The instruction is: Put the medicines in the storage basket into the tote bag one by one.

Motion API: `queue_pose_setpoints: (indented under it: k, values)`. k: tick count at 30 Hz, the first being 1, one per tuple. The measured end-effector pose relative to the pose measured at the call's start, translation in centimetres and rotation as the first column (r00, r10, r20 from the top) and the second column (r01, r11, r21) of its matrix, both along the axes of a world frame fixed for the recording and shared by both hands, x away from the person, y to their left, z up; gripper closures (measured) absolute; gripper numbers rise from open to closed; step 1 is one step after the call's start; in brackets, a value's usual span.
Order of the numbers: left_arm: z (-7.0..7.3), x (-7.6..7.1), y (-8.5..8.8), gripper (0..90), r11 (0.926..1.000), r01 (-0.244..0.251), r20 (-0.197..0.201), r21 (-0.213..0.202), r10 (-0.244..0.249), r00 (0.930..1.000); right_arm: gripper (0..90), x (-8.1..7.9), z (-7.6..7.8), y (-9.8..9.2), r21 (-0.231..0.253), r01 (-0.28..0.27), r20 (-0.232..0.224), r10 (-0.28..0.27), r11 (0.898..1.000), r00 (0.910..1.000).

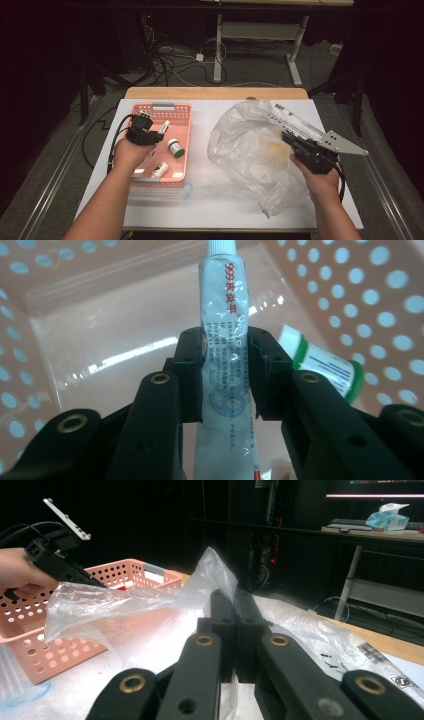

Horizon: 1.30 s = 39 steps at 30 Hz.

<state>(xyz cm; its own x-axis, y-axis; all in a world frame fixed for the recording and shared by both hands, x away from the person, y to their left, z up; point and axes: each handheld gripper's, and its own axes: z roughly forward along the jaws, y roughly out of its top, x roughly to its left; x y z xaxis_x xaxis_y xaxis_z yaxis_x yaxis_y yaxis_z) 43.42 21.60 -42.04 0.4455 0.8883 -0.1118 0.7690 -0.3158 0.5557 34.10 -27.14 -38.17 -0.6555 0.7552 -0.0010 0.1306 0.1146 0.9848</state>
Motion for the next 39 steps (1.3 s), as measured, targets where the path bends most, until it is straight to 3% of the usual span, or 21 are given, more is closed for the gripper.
queue_pose_setpoints:
  k: [7,15,21,26,33,35,37,39]
  values:
    - [1.3,-1.8,-0.8,68.0,0.9976,0.044,0.069,-0.053,-0.040,0.9968,90.0,-0.1,0.0,0.2,-0.007,-0.008,0.001,0.008,1.000,1.0000]
    - [2.2,-4.2,-1.3,68.0,0.9952,0.064,0.130,-0.074,-0.054,0.9901,90.0,-0.2,0.1,0.3,-0.005,-0.015,0.000,0.015,1.000,0.9999]
    - [2.1,-5.8,-1.7,68.1,0.9935,0.085,0.149,-0.076,-0.073,0.9861,90.0,-0.3,0.1,0.4,-0.013,-0.021,0.003,0.021,1.000,0.9998]
    - [2.2,-7.4,-2.4,68.0,0.9883,0.127,0.192,-0.084,-0.109,0.9752,90.0,-0.3,0.1,0.4,-0.013,-0.021,-0.001,0.021,1.000,0.9998]
    - [2.0,-9.3,-2.4,68.1,0.9775,0.147,0.258,-0.152,-0.104,0.9606,90.0,-0.5,0.3,0.3,-0.018,-0.020,0.005,0.020,1.000,0.9998]
    - [1.9,-9.9,-2.7,68.1,0.9766,0.163,0.267,-0.141,-0.121,0.9560,90.0,-0.6,0.3,0.4,-0.015,-0.020,0.004,0.020,1.000,0.9998]
    - [1.9,-10.4,-2.7,68.1,0.9719,0.172,0.274,-0.160,-0.124,0.9537,90.0,-0.6,0.2,0.5,-0.015,-0.020,0.002,0.020,1.000,0.9998]
    - [1.9,-10.9,-2.9,68.1,0.9737,0.176,0.286,-0.144,-0.130,0.9494,90.0,-0.5,0.1,0.4,-0.021,-0.022,-0.001,0.022,1.000,0.9998]
